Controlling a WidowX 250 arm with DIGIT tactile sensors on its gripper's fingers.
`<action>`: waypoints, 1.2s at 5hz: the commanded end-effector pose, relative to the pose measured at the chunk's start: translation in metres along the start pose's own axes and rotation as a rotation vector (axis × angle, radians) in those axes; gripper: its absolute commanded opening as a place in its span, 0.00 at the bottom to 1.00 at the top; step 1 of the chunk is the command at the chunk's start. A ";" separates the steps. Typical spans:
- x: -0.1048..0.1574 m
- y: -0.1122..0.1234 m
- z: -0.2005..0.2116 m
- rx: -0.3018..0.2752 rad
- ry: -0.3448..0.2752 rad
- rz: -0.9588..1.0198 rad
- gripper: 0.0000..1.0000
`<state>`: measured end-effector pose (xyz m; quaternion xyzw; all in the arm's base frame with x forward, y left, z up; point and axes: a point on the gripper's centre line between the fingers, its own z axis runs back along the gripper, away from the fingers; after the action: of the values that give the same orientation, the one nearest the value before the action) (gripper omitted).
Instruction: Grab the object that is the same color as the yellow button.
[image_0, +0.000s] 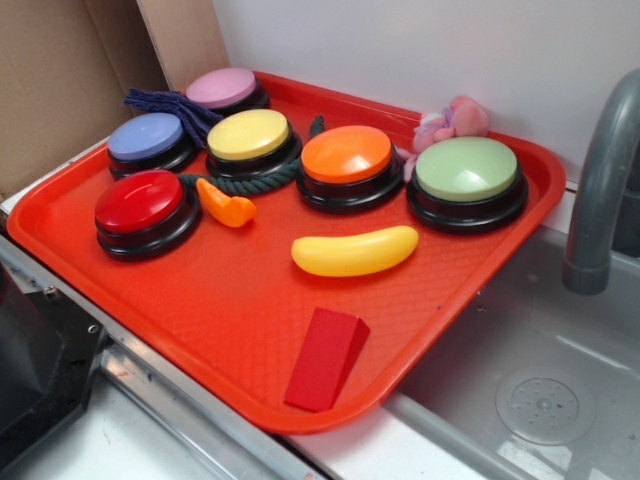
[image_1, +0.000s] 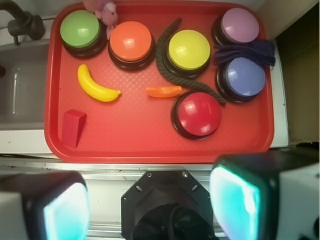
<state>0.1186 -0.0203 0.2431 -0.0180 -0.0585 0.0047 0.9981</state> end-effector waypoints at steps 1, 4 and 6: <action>0.000 0.000 0.000 0.000 0.000 0.000 1.00; 0.064 -0.047 -0.069 -0.035 0.011 -0.261 1.00; 0.092 -0.075 -0.140 -0.063 -0.031 -0.465 1.00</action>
<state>0.2226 -0.0921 0.1103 -0.0341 -0.0530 -0.2218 0.9730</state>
